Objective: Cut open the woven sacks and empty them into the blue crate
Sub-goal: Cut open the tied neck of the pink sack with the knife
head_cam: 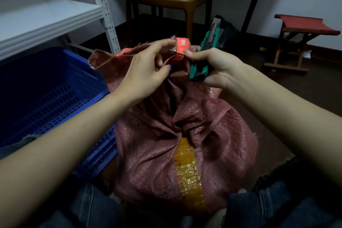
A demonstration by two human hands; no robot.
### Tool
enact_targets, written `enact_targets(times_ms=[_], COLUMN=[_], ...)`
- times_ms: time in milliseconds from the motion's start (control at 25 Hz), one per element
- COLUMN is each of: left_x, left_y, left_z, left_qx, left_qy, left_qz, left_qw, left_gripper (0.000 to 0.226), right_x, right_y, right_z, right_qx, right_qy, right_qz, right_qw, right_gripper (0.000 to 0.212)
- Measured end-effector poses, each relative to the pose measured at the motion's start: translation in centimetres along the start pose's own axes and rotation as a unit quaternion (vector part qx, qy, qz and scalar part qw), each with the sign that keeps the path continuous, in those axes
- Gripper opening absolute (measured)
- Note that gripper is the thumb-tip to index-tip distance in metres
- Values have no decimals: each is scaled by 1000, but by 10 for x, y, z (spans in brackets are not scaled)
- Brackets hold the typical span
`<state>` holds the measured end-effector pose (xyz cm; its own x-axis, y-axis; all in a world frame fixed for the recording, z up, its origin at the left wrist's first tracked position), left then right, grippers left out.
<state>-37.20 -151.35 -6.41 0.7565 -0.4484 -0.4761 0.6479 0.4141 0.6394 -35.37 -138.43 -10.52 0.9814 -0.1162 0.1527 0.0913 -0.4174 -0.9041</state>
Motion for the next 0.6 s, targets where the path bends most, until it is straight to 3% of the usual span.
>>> enact_targets(times_ms=[200,360,440,480,600], left_x=[2,0,-1,-1,-2], left_y=[4,-4,-9,-11,-19], left_z=[2,4,1,0,0], left_qx=[-69,-67,-63,-58,-41], left_qy=[-12,-12,-24,-32,-37], left_qz=[-45,4,22,30,52], left_qw=[996,998,997,997,997], left_gripper=[52,46,45,45,45], right_x=[-7,-1,1,2,16], right_y=[-20,-22,-27,-34,-68], right_z=[17,5,6,8,13], right_qx=[146,287,358,430,647], right_qy=[52,0,11,28,89], right_qz=[108,158,162,176,254], right_qw=[982,945,919,885,713], right_gripper=[21,16,13,11,26])
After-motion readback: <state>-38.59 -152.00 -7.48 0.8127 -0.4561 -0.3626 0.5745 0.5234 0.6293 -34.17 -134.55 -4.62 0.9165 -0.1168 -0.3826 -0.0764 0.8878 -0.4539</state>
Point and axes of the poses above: each hand's wrist, its own x-axis away from the middle knuckle, its own z-axis out of the back of the hand, y = z × x, the point moved 8 cm from there along -x, towards the middle knuckle, and after that the axes turned 7 degrees about z, right-handed, at the moved point
